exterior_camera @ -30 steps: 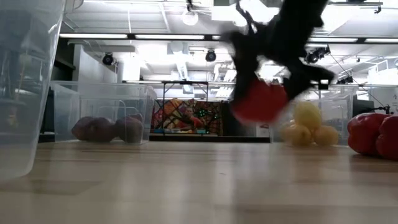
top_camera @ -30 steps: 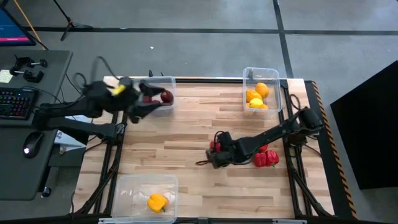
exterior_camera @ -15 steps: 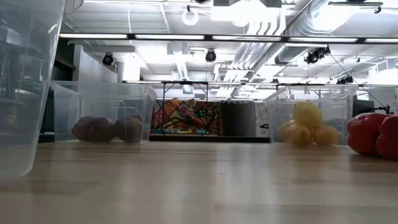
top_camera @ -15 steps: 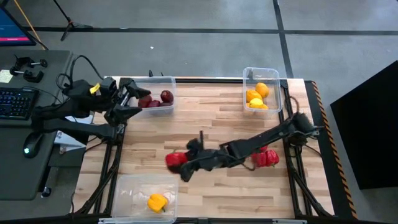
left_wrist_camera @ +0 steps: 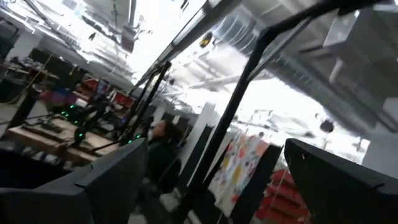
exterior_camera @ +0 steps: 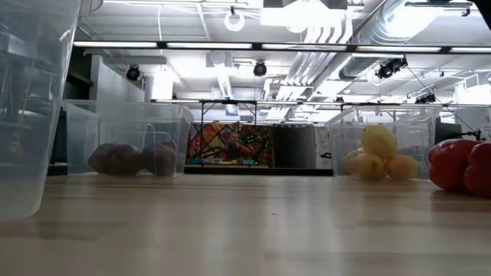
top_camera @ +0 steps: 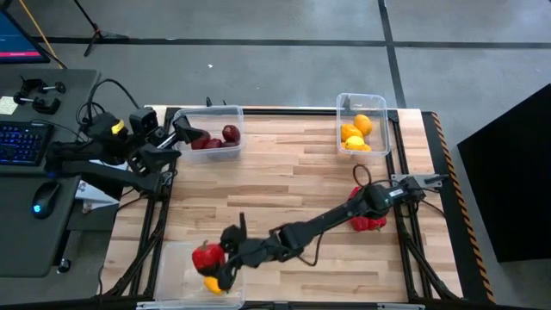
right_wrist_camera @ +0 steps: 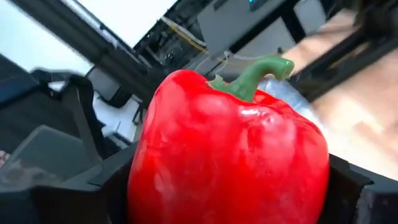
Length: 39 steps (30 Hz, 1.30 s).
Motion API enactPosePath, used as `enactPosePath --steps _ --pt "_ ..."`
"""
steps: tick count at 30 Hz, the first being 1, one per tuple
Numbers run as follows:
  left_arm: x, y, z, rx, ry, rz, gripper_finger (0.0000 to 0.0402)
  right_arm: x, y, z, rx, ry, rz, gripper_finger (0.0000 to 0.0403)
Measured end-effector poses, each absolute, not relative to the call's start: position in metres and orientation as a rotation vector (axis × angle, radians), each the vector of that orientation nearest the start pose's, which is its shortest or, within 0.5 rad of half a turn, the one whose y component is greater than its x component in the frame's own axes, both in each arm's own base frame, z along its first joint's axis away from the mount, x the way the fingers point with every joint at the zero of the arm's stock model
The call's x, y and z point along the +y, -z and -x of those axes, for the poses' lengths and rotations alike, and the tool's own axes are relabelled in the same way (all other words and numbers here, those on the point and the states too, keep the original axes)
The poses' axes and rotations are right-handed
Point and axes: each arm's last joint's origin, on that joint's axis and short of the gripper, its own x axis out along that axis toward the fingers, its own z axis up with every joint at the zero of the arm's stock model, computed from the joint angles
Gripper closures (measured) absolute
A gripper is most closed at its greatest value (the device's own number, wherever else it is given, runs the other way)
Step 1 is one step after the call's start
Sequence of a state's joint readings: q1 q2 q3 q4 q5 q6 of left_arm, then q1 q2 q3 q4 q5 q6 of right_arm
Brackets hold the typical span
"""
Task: Sort produce into baskets
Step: Put the red bell pepper into the bottom transparent bin
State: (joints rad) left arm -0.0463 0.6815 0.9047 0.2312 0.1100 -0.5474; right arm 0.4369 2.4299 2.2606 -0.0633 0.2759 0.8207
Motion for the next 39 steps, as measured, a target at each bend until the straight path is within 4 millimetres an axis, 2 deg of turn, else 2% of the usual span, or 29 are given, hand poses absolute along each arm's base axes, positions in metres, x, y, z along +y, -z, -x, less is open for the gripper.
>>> enactPosePath --steps 5,9,12,18,21,24,28,34,39 --pt "-0.011 -0.426 -0.127 -0.412 0.268 0.574 0.0037 0.245 -0.248 -0.52 0.286 -0.033 -0.776 0.0078" --pt "-0.013 -0.425 -0.128 -0.404 0.266 0.589 0.0037 0.246 -0.243 -0.521 0.28 -0.015 -0.796 0.0077" --pt "-0.013 -0.425 -0.13 -0.403 0.253 0.595 0.0037 0.248 -0.241 -0.521 0.285 -0.037 -0.748 0.0077" --pt "-0.013 -0.424 -0.132 -0.4 0.238 0.598 0.0037 0.251 -0.257 -0.521 0.21 -0.167 -0.692 0.0077" --pt "-0.013 -0.424 -0.131 -0.4 0.236 0.598 0.0037 0.251 -0.257 -0.521 0.205 -0.174 -0.675 0.0074" --pt "-0.013 -0.424 -0.131 -0.4 0.235 0.598 0.0037 0.252 -0.257 -0.52 0.205 -0.18 -0.646 0.0056" --pt "-0.013 -0.424 -0.131 -0.402 0.231 0.581 0.0037 0.253 -0.257 -0.52 0.203 -0.181 -0.635 0.0013" --pt "-0.013 -0.424 -0.131 -0.404 0.225 0.575 0.0037 0.252 -0.259 -0.52 0.206 -0.159 -0.573 0.0011" --pt "-0.013 -0.424 -0.131 -0.4 0.226 0.58 0.0037 0.234 -0.28 -0.516 0.314 -0.207 -0.528 0.0009"
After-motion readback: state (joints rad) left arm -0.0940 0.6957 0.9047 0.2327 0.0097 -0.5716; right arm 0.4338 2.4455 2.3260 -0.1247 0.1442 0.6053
